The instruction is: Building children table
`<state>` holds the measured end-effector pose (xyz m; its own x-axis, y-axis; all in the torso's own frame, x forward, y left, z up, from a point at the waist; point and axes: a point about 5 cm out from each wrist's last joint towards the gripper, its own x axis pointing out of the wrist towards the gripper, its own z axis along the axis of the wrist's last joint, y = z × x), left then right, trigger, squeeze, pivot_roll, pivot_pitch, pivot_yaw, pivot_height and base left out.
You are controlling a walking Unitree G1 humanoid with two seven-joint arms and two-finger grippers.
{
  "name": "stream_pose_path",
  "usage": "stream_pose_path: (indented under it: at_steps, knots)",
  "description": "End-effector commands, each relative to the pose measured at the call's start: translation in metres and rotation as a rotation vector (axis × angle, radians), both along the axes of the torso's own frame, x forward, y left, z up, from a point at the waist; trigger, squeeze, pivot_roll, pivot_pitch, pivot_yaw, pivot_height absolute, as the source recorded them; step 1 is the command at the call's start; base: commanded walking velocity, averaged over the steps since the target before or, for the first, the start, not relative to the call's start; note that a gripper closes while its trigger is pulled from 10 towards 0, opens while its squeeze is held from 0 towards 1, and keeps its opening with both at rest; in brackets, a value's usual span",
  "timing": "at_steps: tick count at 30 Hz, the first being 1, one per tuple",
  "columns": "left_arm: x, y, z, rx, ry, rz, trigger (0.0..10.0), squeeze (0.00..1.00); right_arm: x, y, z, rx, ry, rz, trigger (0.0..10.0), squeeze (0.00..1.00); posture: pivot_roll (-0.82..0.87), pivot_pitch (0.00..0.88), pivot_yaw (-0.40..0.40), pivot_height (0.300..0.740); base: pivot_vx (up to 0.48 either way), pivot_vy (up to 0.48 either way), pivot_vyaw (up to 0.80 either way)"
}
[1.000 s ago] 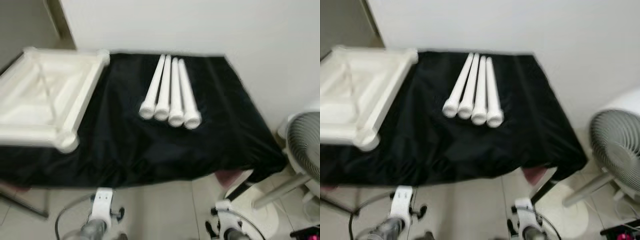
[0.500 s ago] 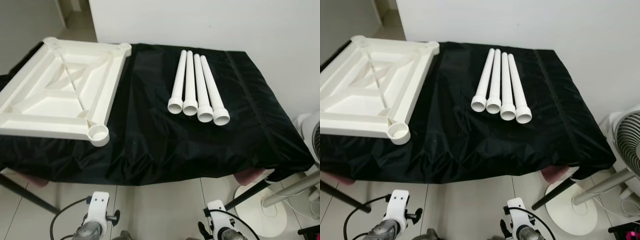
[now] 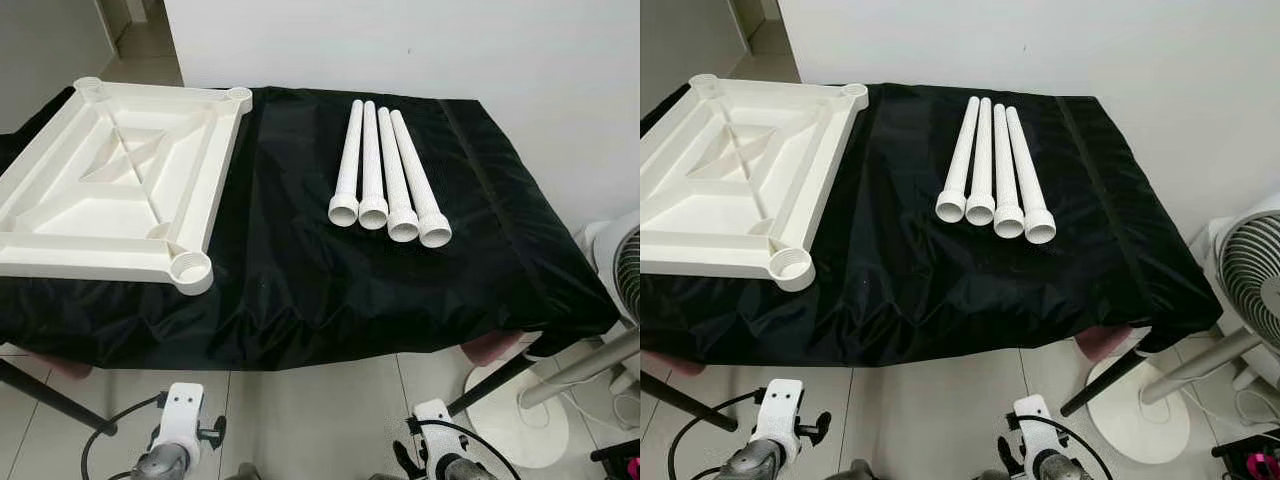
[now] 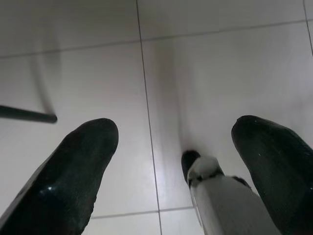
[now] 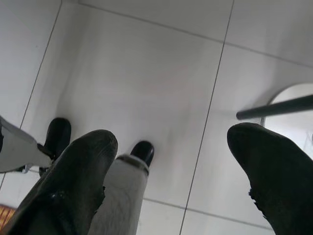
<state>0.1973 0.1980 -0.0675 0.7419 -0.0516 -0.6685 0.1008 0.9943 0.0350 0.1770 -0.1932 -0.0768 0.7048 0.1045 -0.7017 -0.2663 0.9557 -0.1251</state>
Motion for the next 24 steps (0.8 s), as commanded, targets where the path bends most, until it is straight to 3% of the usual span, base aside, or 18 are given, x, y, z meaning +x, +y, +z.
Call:
stream_pose_path:
  at_steps: [1,3,8,9,10,12,13,14,16,18,20,22,24]
  knots:
    - [-0.005,-0.01,0.002,-0.165,0.005,-0.258,10.0,0.0,-0.001,-0.001,0.002,0.018,-0.015,0.036,10.0,0.0,0.03,0.0,0.022,0.74,0.0,0.0,0.0]
    - [-0.005,-0.013,0.008,-0.194,-0.031,-0.394,10.0,0.0,0.005,-0.004,0.009,0.047,-0.067,0.115,10.0,0.0,0.03,0.0,0.026,0.74,0.0,0.0,0.0]
    - [-0.003,-0.016,0.015,-0.229,-0.074,-0.514,10.0,0.0,0.008,-0.006,0.015,0.077,-0.099,0.194,10.0,0.0,0.03,0.0,0.029,0.74,0.0,0.0,0.0]
    - [-0.005,-0.018,0.022,-0.248,-0.086,-0.643,10.0,0.0,0.008,-0.009,0.02,0.1,-0.112,0.289,10.0,0.0,0.03,0.0,0.032,0.74,0.0,0.0,0.0]
    - [-0.005,-0.018,0.022,-0.248,-0.086,-0.643,10.0,0.0,0.008,-0.009,0.02,0.1,-0.112,0.289,10.0,0.0,0.03,0.0,0.032,0.74,0.0,0.0,0.0]
    - [-0.011,-0.018,0.027,-0.22,-0.076,-0.818,10.0,0.0,0.007,-0.012,0.025,0.131,-0.116,0.388,10.0,0.0,0.03,0.0,0.032,0.74,0.0,0.0,0.0]
    - [-0.011,-0.018,0.027,-0.22,-0.076,-0.818,10.0,0.0,0.007,-0.012,0.025,0.131,-0.116,0.388,10.0,0.0,0.03,0.0,0.032,0.74,0.0,0.0,0.0]
    - [-0.015,-0.017,0.03,-0.176,-0.072,-0.912,10.0,0.0,0.007,-0.013,0.028,0.141,-0.116,0.436,10.0,0.0,0.03,0.0,0.035,0.74,0.0,0.0,0.0]
    - [-0.021,-0.017,0.036,-0.172,-0.045,-1.03,10.0,0.0,0.007,-0.015,0.036,0.157,-0.12,0.567,10.0,0.0,0.03,0.0,0.036,0.74,0.0,0.0,0.0]
    - [-0.021,-0.017,0.036,-0.172,-0.045,-1.03,10.0,0.0,0.007,-0.015,0.036,0.157,-0.12,0.567,10.0,0.0,0.03,0.0,0.036,0.74,0.0,0.0,0.0]
    - [-0.027,-0.016,0.042,-0.183,-0.006,-1.119,10.0,0.0,0.009,-0.017,0.045,0.179,-0.126,0.67,10.0,0.0,0.03,0.0,0.038,0.74,0.0,0.0,0.0]
    - [-0.027,-0.016,0.042,-0.183,-0.006,-1.119,10.0,0.0,0.009,-0.017,0.045,0.179,-0.126,0.67,10.0,0.0,0.03,0.0,0.038,0.74,0.0,0.0,0.0]
    - [-0.032,-0.012,0.051,-0.186,0.015,-1.198,10.0,0.0,0.011,-0.018,0.057,0.217,-0.14,0.749,10.0,0.0,0.03,0.003,0.038,0.74,0.0,0.0,0.0]
